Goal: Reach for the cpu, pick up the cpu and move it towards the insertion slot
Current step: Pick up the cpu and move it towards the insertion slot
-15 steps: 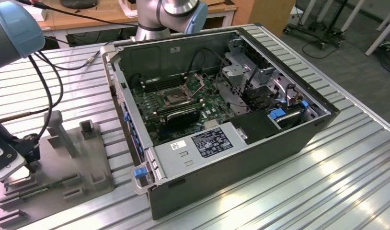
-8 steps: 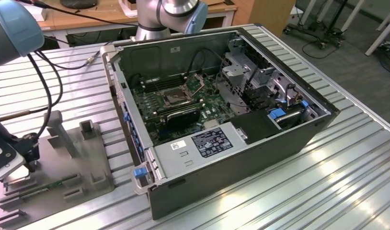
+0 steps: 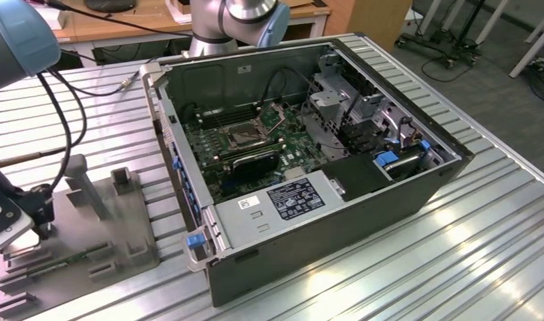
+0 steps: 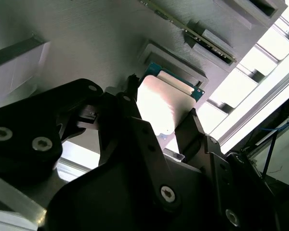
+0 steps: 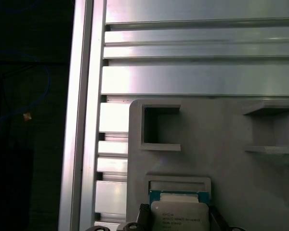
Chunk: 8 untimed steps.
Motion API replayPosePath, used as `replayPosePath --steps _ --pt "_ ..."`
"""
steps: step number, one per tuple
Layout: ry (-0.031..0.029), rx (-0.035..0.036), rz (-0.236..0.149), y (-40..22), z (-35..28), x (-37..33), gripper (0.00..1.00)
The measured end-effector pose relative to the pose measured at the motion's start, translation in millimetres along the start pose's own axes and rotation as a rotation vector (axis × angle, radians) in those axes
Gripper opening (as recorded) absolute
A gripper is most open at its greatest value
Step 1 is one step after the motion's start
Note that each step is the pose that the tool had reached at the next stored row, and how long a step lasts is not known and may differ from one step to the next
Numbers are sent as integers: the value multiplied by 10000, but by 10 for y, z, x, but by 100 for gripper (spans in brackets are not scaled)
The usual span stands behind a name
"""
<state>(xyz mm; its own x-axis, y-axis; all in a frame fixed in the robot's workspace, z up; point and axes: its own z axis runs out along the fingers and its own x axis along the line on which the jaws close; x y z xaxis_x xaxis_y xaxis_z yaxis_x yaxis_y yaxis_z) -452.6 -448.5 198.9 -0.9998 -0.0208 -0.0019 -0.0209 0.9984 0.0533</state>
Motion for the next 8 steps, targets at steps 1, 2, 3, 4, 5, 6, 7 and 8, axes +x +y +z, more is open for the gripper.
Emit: replayPosePath --steps 1,2,3,4,5,6,7,8 --pt "-1 -1 -1 0 -5 0 55" --pt "-1 -1 0 1 -11 0 55" --pt "-1 -1 0 1 -17 0 55" --pt "-1 -1 0 1 -23 0 55" --pt "-1 -1 0 2 -27 0 55" --pt "-2 -2 0 2 -31 -1 55" --pt "-3 -2 0 2 -34 0 55" --pt "-4 -3 0 2 -36 0 55"
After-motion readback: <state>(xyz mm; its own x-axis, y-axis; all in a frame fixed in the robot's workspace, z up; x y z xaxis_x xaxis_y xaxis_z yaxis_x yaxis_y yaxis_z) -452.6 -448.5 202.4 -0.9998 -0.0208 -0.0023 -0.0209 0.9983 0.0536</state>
